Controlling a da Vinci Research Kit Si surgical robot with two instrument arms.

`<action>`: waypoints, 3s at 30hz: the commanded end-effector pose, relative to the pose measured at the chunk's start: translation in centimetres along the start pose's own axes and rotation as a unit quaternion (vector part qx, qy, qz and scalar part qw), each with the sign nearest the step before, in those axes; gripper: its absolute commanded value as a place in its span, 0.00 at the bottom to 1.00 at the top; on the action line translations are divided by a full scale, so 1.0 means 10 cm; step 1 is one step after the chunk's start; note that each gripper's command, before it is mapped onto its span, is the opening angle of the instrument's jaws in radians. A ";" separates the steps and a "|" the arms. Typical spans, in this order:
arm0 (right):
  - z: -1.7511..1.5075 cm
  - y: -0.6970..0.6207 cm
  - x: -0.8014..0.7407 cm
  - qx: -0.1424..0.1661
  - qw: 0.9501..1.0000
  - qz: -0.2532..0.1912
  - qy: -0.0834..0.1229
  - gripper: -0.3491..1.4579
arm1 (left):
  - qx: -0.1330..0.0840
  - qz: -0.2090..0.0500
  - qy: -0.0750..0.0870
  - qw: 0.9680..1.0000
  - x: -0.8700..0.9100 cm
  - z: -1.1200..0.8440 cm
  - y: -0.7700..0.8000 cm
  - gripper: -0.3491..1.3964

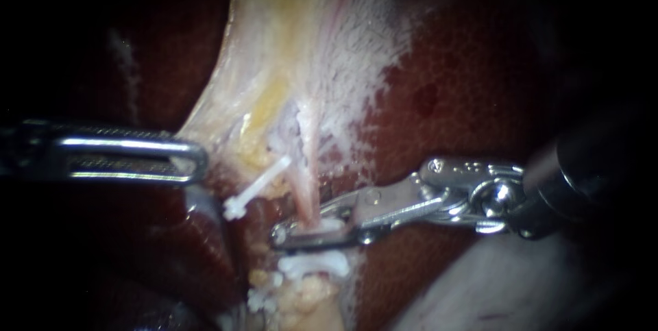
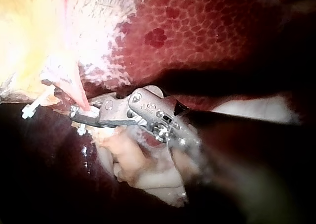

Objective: Going back third clip right tube

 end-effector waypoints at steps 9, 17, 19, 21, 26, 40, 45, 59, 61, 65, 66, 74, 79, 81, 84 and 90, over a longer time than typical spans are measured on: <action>0.003 0.000 0.000 -0.001 1.000 -0.009 0.000 0.00 | 0.000 0.000 0.000 1.000 0.000 0.000 0.001 0.00; 0.003 0.008 0.003 -0.053 0.989 -0.135 0.019 0.47 | 0.000 0.000 0.000 1.000 0.001 -0.001 0.000 0.00; -0.001 0.011 0.003 -0.063 0.986 -0.154 0.021 0.49 | 0.000 0.000 0.000 1.000 0.001 -0.001 0.001 0.00; -0.009 0.014 0.002 -0.075 0.984 -0.162 0.024 0.51 | 0.001 0.000 0.000 1.000 0.001 -0.002 0.001 0.00; -0.038 0.018 -0.002 -0.097 0.979 -0.175 0.029 0.52 | 0.001 0.000 0.000 1.000 0.000 -0.002 0.001 0.00; -0.130 -0.013 -0.005 -0.119 0.967 -0.221 0.030 0.52 | 0.002 0.001 0.001 1.000 0.003 -0.003 0.009 0.00; -0.146 -0.021 0.002 -0.125 0.967 -0.222 0.031 0.52 | 0.003 0.001 0.001 1.000 0.004 -0.004 0.014 0.00; -0.137 -0.035 -0.002 -0.096 0.969 -0.226 0.026 0.52 | 0.003 0.005 0.001 1.000 0.018 0.000 0.039 0.00; -0.136 -0.035 -0.002 -0.092 0.969 -0.226 0.026 0.52 | 0.003 0.009 0.001 1.000 0.023 0.003 0.042 0.00; -0.133 -0.035 -0.004 -0.072 0.970 -0.231 0.022 0.52 | 0.000 0.003 0.000 1.000 0.035 0.011 0.048 0.00; -0.132 -0.035 -0.004 -0.066 0.970 -0.232 0.021 0.52 | -0.001 0.001 0.001 1.000 0.038 0.013 0.049 0.00; -0.128 -0.035 -0.005 -0.046 0.969 -0.241 0.017 0.52 | -0.001 -0.007 0.007 1.000 0.058 0.029 0.059 0.00; -0.127 -0.036 -0.005 -0.046 0.968 -0.244 0.017 0.52 | 0.000 -0.009 0.009 1.000 0.062 0.033 0.062 0.00; -0.127 -0.036 -0.005 -0.046 0.968 -0.244 0.017 0.52 | 0.001 -0.012 0.011 1.000 0.063 0.035 0.062 0.00; -0.127 -0.036 -0.005 -0.046 0.968 -0.245 0.017 0.52 | 0.002 -0.011 0.012 1.000 0.064 0.036 0.062 0.00; -0.127 -0.036 -0.005 -0.046 0.968 -0.247 0.017 0.52 | 0.004 -0.014 0.012 1.000 0.066 0.039 0.061 0.00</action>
